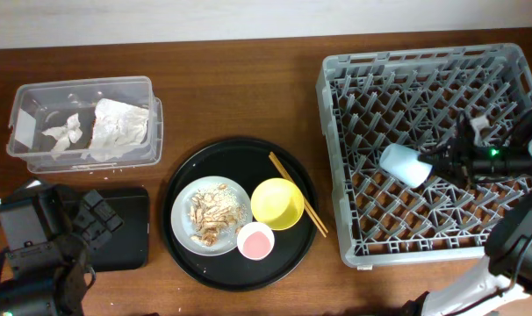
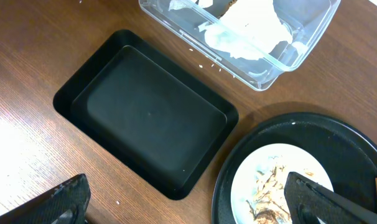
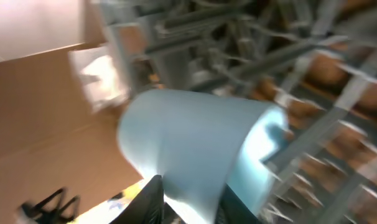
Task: Sort waste into correct bins and load items into the dishwasher rack
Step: 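Carry the blue cup right and set it in the dish rack, then reach the right gripper back and grasp the pink cup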
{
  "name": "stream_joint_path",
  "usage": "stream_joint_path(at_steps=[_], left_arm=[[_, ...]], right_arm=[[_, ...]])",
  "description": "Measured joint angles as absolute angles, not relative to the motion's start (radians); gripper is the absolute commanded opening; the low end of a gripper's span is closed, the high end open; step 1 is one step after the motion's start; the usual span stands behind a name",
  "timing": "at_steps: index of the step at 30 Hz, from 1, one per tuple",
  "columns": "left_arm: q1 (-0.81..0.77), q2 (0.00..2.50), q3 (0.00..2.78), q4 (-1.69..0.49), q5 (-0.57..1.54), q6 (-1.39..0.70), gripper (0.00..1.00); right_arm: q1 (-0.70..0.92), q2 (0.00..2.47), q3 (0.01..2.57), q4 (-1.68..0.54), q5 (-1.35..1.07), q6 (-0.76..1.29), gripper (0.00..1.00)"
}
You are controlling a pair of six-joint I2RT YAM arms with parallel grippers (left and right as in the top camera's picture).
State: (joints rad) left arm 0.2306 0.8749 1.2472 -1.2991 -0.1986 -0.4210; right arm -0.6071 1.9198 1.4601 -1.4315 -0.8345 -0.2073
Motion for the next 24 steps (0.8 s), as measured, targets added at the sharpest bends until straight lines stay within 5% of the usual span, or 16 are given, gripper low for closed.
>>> stream_joint_path(at_steps=[5, 11, 16, 19, 24], left_arm=[[0.231, 0.875, 1.247, -1.299, -0.199, -0.421, 0.99], [0.231, 0.875, 1.247, -1.299, -0.199, -0.421, 0.99], [0.231, 0.875, 1.247, -1.299, -0.199, -0.421, 0.99], [0.231, 0.875, 1.247, -1.3, -0.199, -0.421, 0.99], [0.231, 0.875, 1.247, -1.299, -0.198, -0.421, 0.99]], right_arm=[[-0.607, 1.686, 1.499, -1.436, -0.388, 0.083, 0.37], [-0.44, 1.471, 1.506, -1.446, -0.325, 0.13, 0.36], [0.038, 1.398, 1.507, -1.455, -0.387, 0.105, 0.38], [0.384, 1.399, 1.507, -1.42, -0.33, 0.217, 0.59], [0.817, 1.473, 1.508, -1.286, -0.165, 0.415, 0.5]])
